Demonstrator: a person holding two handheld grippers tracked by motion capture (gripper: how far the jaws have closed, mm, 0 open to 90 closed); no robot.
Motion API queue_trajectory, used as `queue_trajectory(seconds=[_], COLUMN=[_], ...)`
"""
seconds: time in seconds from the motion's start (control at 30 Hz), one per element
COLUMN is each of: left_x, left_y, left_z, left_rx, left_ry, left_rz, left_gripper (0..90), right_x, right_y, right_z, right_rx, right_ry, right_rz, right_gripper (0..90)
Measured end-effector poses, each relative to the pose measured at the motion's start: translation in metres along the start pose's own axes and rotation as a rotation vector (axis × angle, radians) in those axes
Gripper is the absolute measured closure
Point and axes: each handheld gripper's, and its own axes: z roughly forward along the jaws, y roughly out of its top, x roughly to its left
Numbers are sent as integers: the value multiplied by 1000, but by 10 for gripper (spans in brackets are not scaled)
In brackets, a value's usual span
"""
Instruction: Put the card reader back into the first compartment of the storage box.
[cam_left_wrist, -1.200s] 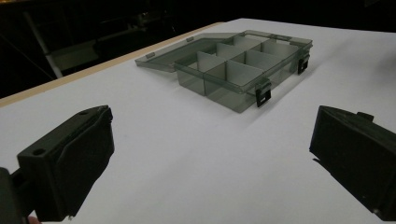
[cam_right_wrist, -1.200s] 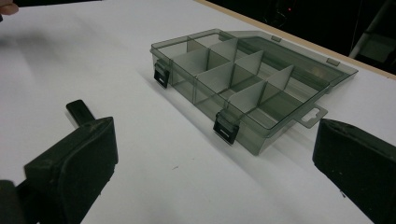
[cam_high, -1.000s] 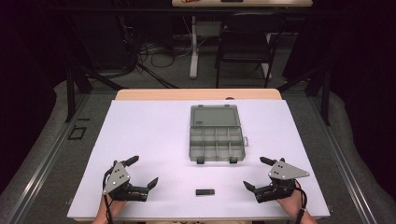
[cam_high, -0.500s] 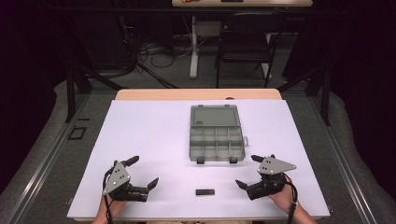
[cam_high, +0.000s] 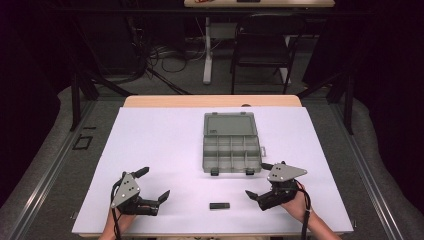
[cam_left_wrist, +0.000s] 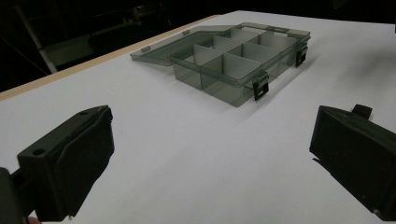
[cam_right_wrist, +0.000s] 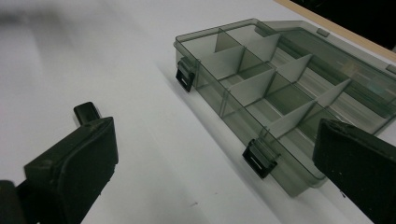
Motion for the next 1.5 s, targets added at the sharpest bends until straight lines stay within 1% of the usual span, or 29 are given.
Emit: queue_trajectory(seconds=[0.2,0.27,0.4,0.5,0.6,0.77,0.8,1.0,1.07,1.5], left_x=[1,1,0,0,1,0,0,0,0,0], left_y=[0,0,0,0,0,0,0,0,0,0], left_z=[-1,-1,-1,-1,-1,-2,-2,-2,-2,-2], left_rx=[2,4,3,3,3,-3,-1,0,0,2], left_ry=[4,1,-1,-1,-2,6,6,4,4,3], left_rz=[-2,-5,0,-2,-1,-5,-7,-6,-7,-7], left_gripper=[0,0,0,0,0,0,0,0,0,0], right_x=[3,4,7,8,10,13,14,18,20,26], right_y=[7,8,11,11,13,15,16,19,20,24], right_z=[11,12,18,20,22,26,28,33,36,45], right_rx=[9,13,24,29,36,47,54,70,83,120], right_ry=[36,41,67,78,92,122,135,157,174,225], right_rz=[-18,-22,-34,-40,-56,-70,-75,-94,-106,-132], right_gripper=[0,0,0,0,0,0,0,3,3,0])
